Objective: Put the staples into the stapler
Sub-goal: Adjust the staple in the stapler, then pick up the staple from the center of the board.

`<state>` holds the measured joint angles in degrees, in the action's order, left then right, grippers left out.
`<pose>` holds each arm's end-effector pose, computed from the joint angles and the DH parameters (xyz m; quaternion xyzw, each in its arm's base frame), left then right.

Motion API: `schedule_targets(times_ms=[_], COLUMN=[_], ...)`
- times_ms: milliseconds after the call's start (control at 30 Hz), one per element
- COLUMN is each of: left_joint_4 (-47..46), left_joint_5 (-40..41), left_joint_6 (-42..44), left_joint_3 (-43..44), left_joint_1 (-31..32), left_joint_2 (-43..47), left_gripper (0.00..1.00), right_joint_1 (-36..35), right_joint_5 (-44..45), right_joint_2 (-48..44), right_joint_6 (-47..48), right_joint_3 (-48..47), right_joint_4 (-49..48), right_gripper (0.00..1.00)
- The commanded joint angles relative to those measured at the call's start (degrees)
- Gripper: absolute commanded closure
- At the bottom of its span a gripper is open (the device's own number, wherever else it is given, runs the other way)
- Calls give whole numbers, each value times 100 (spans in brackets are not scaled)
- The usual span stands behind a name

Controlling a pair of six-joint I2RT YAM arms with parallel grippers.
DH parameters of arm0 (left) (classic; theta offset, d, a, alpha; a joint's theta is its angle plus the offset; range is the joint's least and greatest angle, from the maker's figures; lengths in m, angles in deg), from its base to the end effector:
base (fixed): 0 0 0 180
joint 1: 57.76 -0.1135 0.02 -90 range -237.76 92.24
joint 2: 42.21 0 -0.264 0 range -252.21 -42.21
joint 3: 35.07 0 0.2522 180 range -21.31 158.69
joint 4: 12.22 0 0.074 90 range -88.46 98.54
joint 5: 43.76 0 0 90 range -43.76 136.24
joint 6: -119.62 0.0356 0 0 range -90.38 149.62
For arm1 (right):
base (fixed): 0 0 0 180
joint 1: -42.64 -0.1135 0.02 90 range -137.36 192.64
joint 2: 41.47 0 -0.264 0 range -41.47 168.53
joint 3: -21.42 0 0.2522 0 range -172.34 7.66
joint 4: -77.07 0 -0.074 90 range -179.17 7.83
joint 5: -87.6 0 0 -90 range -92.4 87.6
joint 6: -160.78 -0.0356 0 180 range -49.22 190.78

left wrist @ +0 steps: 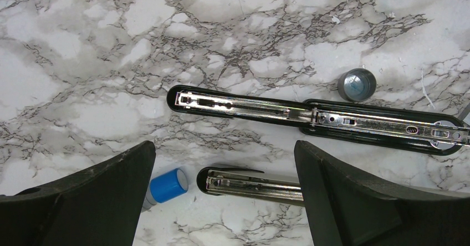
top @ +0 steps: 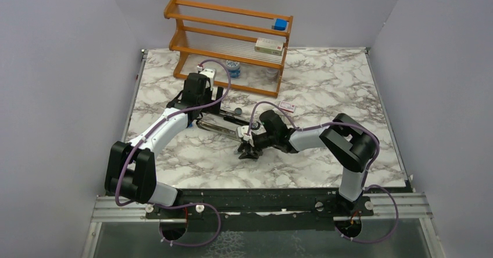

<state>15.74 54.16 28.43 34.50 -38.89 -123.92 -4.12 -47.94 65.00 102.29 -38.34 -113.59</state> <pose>0.2969 -0.0963 0.2513 0.1102 0.8982 -0.0116 0.4253 0.2197 0.2708 0.1249 -0.6548 0.5266 0.3974 0.3688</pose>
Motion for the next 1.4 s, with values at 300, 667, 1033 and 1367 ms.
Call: schedule_targets(times_ms=[300,667,1033,1367], left_joint_4=[-114,-119,-114,-118], left_joint_5=[-71,-67,-71,-50], left_joint_6=[21,20,22,25], left_joint_3=[95,91,88,93], left_joint_1=[54,66,76,90], left_joint_2=[22,-2,6,4], left_gripper=[1,1,1,1], right_joint_1=[133,150,150,146], right_joint_5=[77,186,386,346], right_joint_2=[-76,145,259,304], right_joint_6=[-35,202,273,223], right_joint_3=[-41,-150,-265,-265], right_joint_4=[-174,384,785,798], right_gripper=[60,62,68,83])
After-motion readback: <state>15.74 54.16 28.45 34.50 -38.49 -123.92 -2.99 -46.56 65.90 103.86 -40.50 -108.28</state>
